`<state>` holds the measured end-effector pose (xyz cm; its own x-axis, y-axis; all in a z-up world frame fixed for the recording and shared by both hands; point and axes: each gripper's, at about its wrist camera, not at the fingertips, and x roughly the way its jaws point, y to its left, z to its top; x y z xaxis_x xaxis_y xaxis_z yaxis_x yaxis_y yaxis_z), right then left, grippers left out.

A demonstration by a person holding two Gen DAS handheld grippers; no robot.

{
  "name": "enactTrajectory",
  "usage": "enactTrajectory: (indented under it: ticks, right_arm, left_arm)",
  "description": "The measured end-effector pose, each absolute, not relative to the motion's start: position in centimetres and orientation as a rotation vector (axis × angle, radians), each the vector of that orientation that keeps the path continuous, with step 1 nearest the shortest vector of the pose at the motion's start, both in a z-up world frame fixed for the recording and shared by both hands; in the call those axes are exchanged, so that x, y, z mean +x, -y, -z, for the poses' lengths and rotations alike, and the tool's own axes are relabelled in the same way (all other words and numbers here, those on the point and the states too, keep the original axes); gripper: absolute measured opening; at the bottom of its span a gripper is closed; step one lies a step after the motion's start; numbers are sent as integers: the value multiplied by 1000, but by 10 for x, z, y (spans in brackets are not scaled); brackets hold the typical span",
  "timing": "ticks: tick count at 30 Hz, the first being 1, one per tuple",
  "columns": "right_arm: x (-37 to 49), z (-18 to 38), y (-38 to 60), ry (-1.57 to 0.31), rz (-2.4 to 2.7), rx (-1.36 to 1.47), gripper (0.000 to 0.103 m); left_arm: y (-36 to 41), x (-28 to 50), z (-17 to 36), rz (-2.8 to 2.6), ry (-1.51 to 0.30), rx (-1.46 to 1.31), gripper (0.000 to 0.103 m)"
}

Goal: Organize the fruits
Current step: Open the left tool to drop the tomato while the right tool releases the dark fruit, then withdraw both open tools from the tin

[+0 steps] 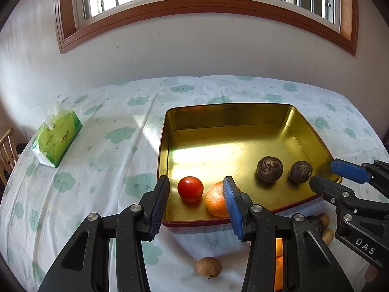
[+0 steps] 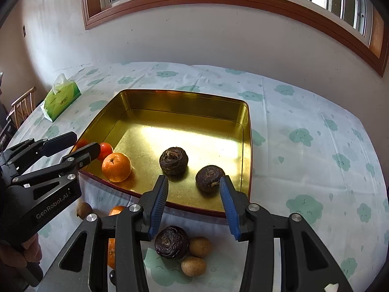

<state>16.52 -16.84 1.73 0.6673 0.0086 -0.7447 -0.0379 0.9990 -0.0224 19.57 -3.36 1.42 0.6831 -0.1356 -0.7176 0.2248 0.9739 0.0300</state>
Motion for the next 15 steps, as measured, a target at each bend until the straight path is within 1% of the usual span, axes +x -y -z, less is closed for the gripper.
enactTrajectory:
  ticks: [7, 15]
  right_arm:
    - [143, -24, 175, -821, -11, -23, 42]
    - [117, -15, 183, -837, 10, -12, 42]
  left_arm:
    - [28, 176, -23, 209, -781, 116, 47]
    - [19, 151, -9, 205, -814, 119, 47]
